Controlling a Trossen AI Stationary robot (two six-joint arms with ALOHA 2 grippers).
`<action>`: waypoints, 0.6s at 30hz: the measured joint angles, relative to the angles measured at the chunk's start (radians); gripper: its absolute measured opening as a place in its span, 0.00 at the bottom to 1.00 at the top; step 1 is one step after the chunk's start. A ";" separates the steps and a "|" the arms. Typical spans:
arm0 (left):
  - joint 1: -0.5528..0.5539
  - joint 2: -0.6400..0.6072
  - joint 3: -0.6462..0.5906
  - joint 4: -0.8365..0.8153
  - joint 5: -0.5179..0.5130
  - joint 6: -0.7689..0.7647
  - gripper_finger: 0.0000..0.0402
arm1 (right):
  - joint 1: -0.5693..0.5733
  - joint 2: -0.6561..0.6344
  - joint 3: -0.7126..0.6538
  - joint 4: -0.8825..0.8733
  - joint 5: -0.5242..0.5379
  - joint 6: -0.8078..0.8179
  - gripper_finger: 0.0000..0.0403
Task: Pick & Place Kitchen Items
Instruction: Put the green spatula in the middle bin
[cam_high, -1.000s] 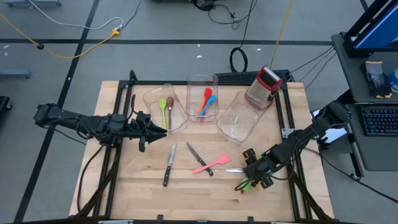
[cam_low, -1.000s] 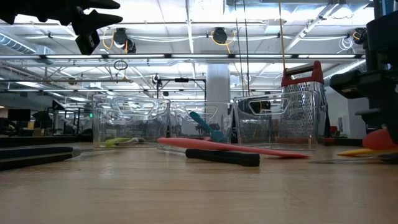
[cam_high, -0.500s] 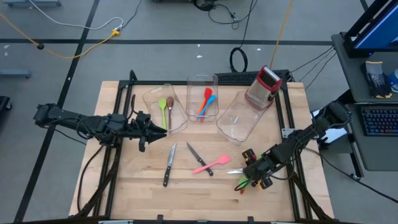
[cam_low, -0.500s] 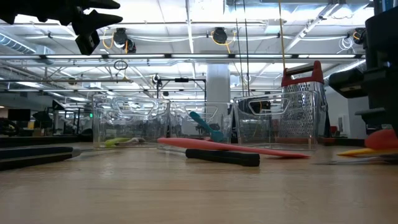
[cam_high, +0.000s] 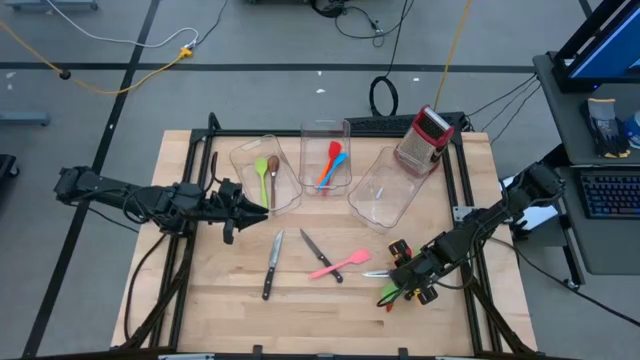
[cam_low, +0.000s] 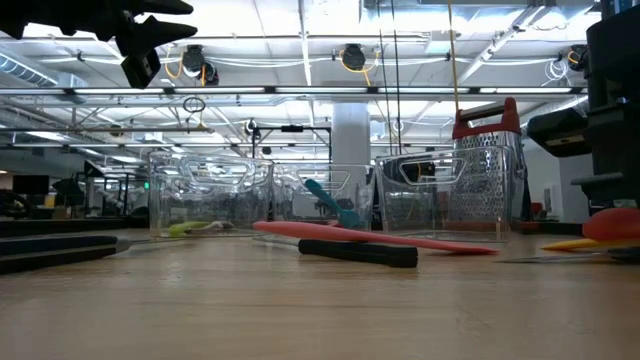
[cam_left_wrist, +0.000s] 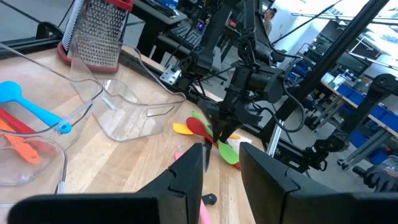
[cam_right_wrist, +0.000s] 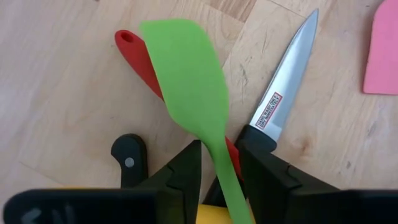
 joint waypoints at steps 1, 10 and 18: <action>0.000 0.000 0.000 0.000 0.000 0.000 0.26 | 0.000 0.000 0.000 0.000 0.000 0.000 0.24; 0.000 0.000 0.000 0.000 0.000 0.000 0.26 | -0.001 0.000 0.000 0.000 -0.025 0.000 0.19; 0.000 0.000 0.000 0.000 0.000 0.000 0.26 | 0.000 0.000 0.000 0.001 -0.053 0.008 0.13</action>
